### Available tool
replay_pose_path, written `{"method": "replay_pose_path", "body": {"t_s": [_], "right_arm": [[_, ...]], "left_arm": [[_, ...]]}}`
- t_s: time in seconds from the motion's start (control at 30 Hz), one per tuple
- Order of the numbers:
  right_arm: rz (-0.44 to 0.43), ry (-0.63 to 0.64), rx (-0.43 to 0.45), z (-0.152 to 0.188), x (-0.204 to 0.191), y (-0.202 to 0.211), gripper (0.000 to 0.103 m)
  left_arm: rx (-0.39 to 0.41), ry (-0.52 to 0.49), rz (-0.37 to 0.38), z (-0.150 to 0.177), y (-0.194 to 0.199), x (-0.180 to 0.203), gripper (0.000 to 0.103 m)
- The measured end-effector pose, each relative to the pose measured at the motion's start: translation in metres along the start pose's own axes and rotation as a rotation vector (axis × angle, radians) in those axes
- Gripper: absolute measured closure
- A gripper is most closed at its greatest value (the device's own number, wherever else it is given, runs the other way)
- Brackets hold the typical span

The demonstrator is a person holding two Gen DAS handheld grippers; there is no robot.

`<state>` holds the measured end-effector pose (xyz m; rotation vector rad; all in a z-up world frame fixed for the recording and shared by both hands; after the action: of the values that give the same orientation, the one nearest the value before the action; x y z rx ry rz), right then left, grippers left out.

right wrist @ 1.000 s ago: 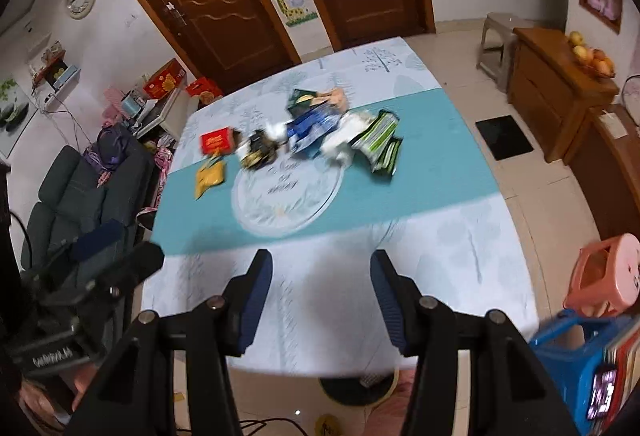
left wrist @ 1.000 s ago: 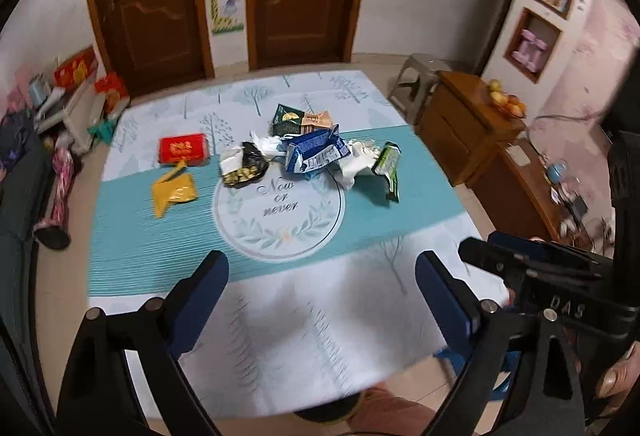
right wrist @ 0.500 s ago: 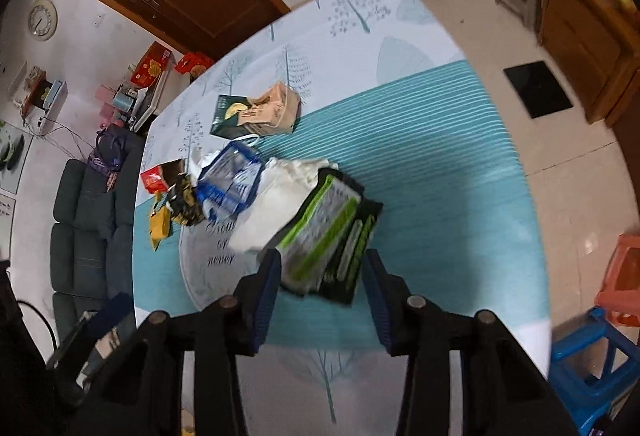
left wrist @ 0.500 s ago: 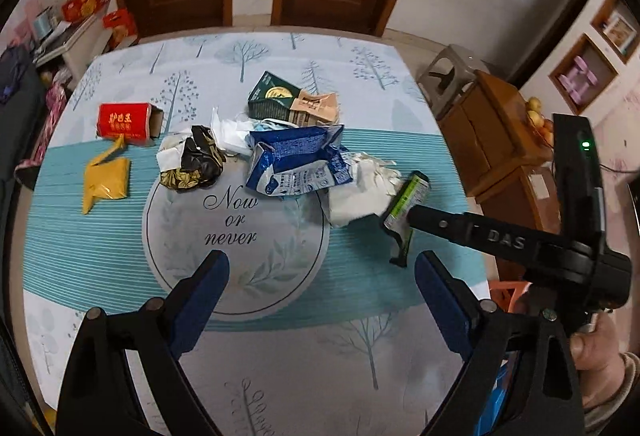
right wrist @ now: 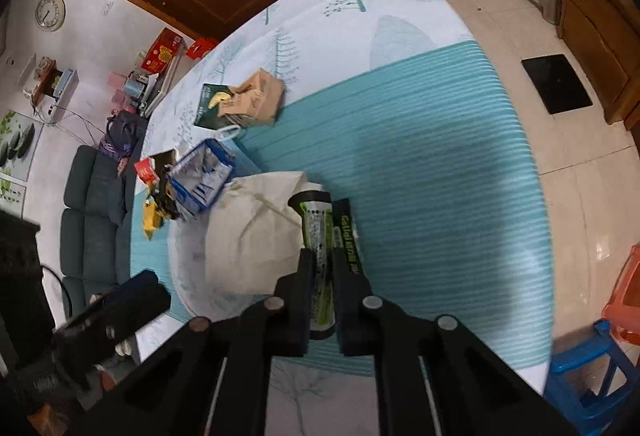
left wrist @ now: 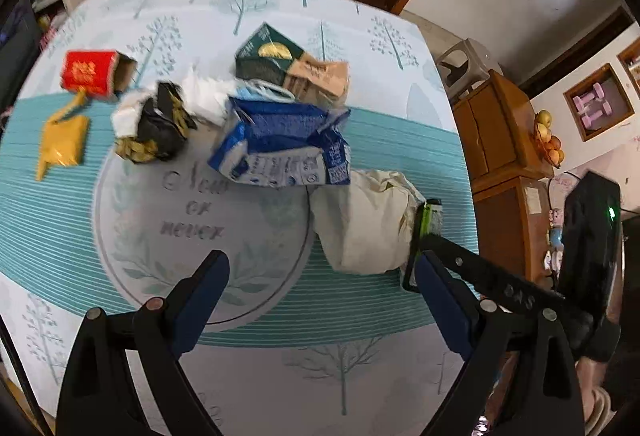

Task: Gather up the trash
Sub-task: 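Grasp the crumpled white tissue with the left tool while the right tool grasps a green-white packet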

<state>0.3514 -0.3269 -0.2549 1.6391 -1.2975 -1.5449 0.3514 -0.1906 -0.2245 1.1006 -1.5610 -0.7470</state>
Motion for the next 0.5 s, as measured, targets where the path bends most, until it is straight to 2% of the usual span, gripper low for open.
{"method": "replay_pose_path", "body": {"t_s": [0.3, 0.5], "right_arm": [[0.032, 0.002, 0.004, 0.008, 0.025, 0.006, 0.098], [0.047, 0.031, 0.025, 0.001, 0.026, 0.01, 0.098]], "left_arm": [[-0.067, 0.031, 0.038, 0.001, -0.037, 0.002, 0.01], [-0.086, -0.02, 0.046, -0.003, -0.052, 0.008, 0.01]]}}
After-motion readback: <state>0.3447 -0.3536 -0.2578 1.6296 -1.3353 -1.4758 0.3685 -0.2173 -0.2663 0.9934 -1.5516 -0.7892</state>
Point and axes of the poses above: each gripper's, at about its wrist camera, not at the fingertips, and y roughly against the way its jaws point, x to its right, z to its underside, the point moved 9 cm from there along -y, roughly the way its jaws point, and after that the axes turned 4 degrees about z, right-handed, at the moved point
